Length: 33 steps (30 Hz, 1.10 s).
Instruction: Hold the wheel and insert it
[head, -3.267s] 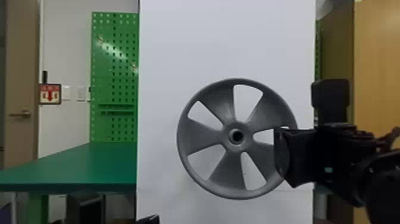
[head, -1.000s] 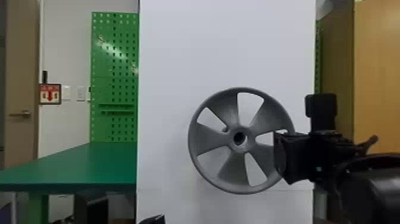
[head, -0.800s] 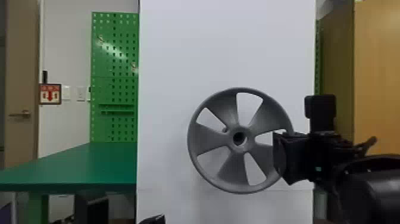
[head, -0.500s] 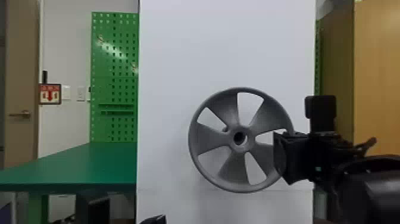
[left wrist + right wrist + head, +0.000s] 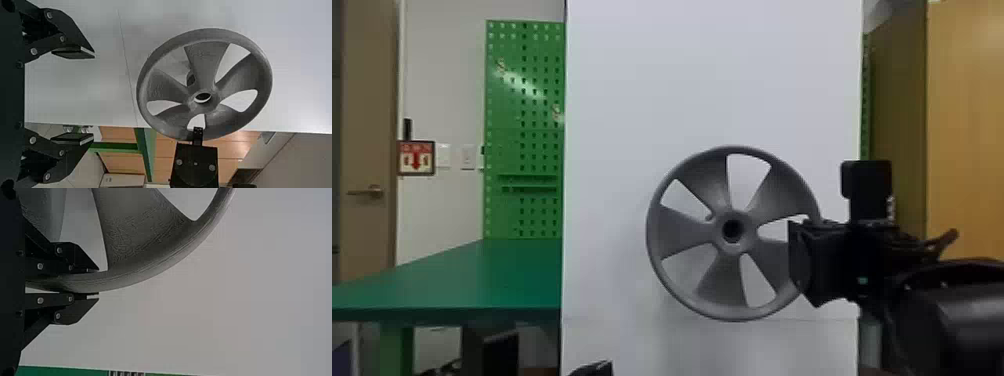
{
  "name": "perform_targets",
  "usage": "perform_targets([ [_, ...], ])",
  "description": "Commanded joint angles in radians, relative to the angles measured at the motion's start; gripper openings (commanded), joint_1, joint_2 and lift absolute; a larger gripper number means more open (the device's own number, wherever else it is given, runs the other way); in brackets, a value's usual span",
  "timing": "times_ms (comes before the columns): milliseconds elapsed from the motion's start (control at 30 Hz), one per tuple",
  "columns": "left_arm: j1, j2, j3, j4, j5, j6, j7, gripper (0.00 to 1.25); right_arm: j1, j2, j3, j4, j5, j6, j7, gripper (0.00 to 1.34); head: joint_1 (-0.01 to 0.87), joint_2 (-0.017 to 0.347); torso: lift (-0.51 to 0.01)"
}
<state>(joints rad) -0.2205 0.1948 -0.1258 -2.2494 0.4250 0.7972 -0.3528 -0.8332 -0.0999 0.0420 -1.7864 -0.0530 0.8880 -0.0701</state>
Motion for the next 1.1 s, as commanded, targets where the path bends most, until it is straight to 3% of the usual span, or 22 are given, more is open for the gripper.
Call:
perform_targets([
  [0,-0.002,0.0,-0.003,0.002,0.001,0.0,0.0,0.75,-0.007,-0.003,0.002,0.012,0.001,-0.012,0.004,0.25,0.0,0.009,-0.494],
  [1067,-0.005,0.0,-0.006,0.007,0.003,-0.001,0.0,0.75,-0.03,-0.004,0.006,0.087,0.005,-0.066,0.03,0.25,0.0,0.009,-0.494],
])
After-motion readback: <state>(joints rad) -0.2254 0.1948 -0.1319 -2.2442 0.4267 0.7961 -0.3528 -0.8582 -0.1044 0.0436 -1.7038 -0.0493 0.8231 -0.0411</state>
